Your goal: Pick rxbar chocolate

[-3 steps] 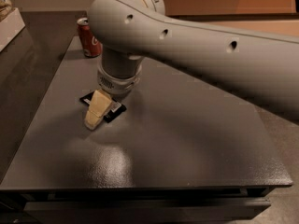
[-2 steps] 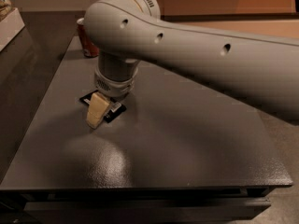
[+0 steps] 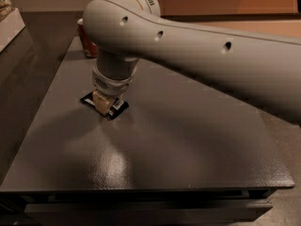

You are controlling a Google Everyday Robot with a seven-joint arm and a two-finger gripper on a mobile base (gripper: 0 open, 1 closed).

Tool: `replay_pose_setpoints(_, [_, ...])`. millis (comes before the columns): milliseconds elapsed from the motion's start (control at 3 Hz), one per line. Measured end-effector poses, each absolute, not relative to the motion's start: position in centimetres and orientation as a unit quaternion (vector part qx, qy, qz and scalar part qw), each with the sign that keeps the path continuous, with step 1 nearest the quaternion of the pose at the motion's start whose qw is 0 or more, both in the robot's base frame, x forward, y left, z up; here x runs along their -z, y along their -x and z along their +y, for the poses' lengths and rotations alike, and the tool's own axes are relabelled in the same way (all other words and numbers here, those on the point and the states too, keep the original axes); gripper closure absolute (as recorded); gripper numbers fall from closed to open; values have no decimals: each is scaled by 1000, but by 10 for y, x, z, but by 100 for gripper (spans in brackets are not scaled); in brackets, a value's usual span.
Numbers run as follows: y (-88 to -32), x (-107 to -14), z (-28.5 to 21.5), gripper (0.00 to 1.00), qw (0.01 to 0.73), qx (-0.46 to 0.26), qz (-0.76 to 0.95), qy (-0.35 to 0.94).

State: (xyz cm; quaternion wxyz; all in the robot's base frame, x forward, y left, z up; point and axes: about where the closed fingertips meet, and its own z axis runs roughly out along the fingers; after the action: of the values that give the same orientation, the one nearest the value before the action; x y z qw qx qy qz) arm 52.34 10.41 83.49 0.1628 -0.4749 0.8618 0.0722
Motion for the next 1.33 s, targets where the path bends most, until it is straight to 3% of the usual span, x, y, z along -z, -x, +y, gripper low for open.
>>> replay_pose_setpoints(333, [-523,-843,101,88,171,-78,860,475])
replay_pose_setpoints(667, [-521,-858,94,100,184,-83,856,477])
replay_pose_setpoints(1333, [-523,-926,70,100,233,-89,829,500])
